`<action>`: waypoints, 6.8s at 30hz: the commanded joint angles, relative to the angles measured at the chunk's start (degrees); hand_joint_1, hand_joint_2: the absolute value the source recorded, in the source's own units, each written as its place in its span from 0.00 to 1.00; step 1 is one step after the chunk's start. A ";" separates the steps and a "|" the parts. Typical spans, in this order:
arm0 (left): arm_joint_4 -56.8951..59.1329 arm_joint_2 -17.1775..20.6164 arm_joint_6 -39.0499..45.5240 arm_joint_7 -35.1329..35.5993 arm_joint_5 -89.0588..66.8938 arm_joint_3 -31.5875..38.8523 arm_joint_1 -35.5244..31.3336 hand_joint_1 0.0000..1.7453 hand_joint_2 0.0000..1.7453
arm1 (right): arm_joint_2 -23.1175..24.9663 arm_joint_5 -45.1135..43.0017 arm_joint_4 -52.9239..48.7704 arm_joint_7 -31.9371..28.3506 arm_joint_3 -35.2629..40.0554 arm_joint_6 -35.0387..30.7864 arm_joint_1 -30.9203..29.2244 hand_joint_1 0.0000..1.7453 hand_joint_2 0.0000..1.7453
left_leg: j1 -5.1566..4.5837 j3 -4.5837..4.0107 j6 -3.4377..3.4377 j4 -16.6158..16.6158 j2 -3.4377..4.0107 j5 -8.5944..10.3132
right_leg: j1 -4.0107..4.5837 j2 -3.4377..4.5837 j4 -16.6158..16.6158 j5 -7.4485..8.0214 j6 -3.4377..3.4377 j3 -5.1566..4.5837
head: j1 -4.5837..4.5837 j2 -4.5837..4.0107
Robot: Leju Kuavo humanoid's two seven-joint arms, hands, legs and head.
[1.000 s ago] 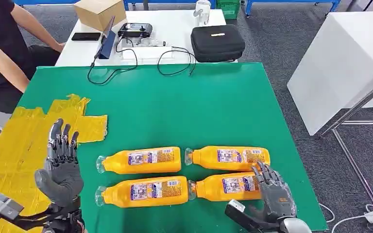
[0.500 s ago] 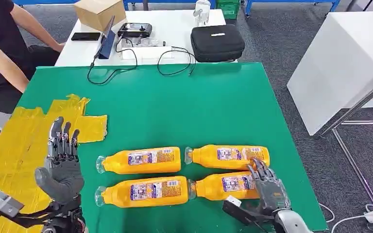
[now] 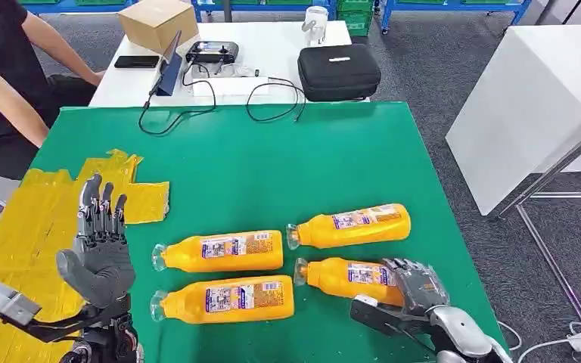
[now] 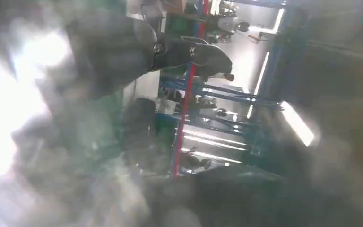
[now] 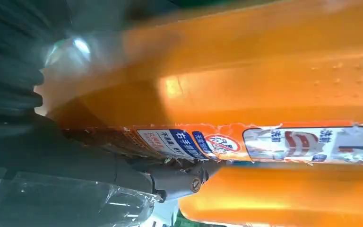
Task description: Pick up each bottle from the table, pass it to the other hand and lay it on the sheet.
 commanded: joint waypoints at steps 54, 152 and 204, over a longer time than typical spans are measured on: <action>9.32 4.35 -12.58 3.34 7.24 -14.23 -6.42 0.00 1.00 | 34.28 -35.64 9.84 -30.27 5.50 -14.34 -20.58 1.00 1.00 | -0.05 -0.45 -0.06 -0.17 0.30 0.21 | -0.08 0.22 0.01 0.10 -0.02 0.14 | -0.02 0.02; 16.32 14.53 40.09 15.44 -58.05 7.12 -5.06 1.00 1.00 | 22.40 -13.18 10.58 -14.81 24.38 -7.86 -17.94 0.00 0.00 | -0.03 -0.74 -0.04 -0.11 -0.10 0.21 | -0.10 -0.16 0.05 -0.01 0.00 -0.06 | 0.00 0.02; 44.63 24.51 34.63 31.49 -83.33 -1.83 -17.36 0.00 0.00 | 31.71 -12.77 27.44 -10.07 36.50 1.08 -29.73 0.00 0.00 | 0.01 -0.79 -0.10 -0.09 -0.06 0.28 | 0.00 -0.11 0.12 0.01 -0.01 -0.10 | 0.02 0.02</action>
